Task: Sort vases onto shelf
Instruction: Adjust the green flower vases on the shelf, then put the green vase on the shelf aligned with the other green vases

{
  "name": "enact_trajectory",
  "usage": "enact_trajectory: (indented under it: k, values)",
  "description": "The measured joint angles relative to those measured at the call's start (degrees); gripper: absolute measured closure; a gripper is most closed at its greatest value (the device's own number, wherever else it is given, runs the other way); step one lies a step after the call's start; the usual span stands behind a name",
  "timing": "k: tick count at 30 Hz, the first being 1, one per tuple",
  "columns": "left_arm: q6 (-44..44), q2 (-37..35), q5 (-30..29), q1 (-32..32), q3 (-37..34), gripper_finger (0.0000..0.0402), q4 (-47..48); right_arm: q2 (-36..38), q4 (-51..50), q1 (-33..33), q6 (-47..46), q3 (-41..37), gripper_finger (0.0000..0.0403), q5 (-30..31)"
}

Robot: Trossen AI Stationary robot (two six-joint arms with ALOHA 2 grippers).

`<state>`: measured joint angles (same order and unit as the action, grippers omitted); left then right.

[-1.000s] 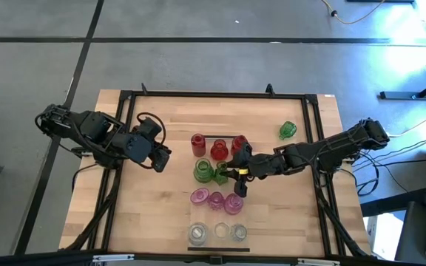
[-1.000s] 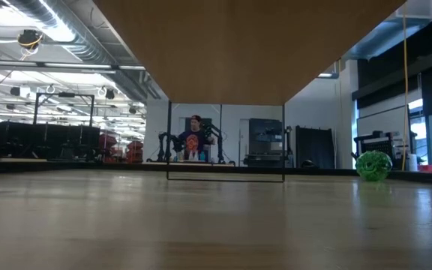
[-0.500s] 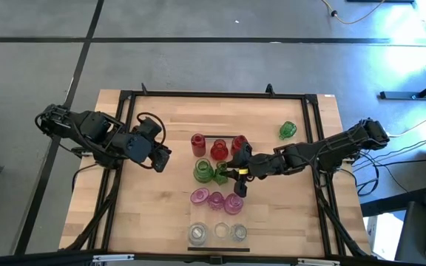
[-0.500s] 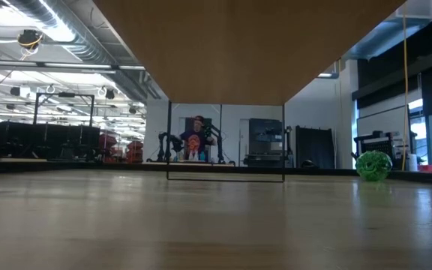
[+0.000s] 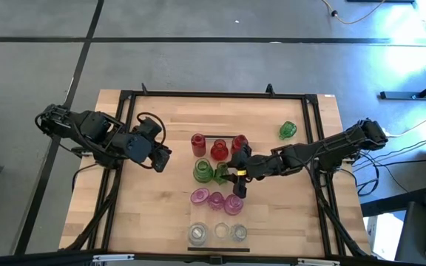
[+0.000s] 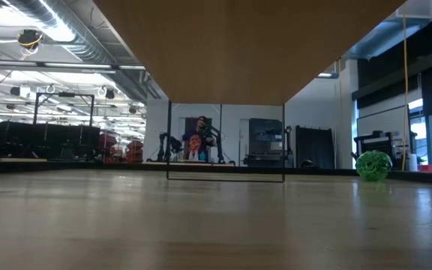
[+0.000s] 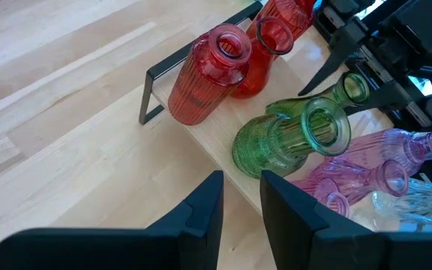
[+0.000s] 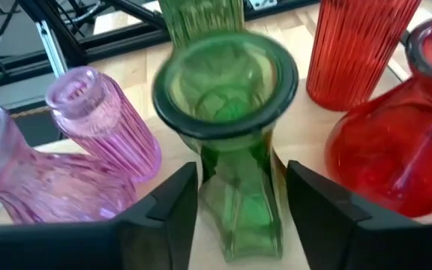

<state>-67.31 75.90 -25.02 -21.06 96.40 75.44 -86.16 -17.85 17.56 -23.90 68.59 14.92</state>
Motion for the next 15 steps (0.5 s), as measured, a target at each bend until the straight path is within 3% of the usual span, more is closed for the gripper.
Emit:
enact_trajectory:
  k: [5, 15]
  values:
    - [0.0, 0.0, 0.0, 0.0, 0.0, 0.0319, 0.0, 0.0, 0.3, 0.0, 0.1, 0.0, 0.0203, 0.1]
    - [0.0, 0.0, 0.0, 0.0, 0.0, 0.0319, 0.0, 2.4, -1.7, 0.0, 0.0, 0.2, 0.0198, 1.1]
